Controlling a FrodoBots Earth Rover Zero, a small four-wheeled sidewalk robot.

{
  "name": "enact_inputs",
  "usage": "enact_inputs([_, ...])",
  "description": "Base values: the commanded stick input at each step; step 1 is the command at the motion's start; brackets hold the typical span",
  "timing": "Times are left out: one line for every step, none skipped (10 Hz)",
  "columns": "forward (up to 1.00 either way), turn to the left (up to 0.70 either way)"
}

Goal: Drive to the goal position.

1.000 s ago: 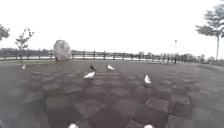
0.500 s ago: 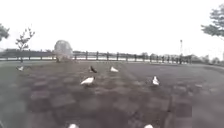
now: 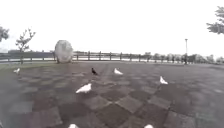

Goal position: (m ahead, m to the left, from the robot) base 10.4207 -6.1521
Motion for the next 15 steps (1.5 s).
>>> enact_inputs([1.0, -0.4])
enact_inputs([1.0, -0.4])
enact_inputs([1.0, -0.34])
enact_inputs([1.0, -0.11])
enact_inputs([1.0, 0.0])
enact_inputs([1.0, 0.0])
enact_inputs([1.0, 0.0])
enact_inputs([1.0, 0.0])
enact_inputs([1.0, 0.0])
enact_inputs([1.0, 0.0])
enact_inputs([1.0, 0.0])
enact_inputs([1.0, 0.0])
enact_inputs([1.0, 0.0])
enact_inputs([1.0, -0.06])
enact_inputs([1.0, -0.37])
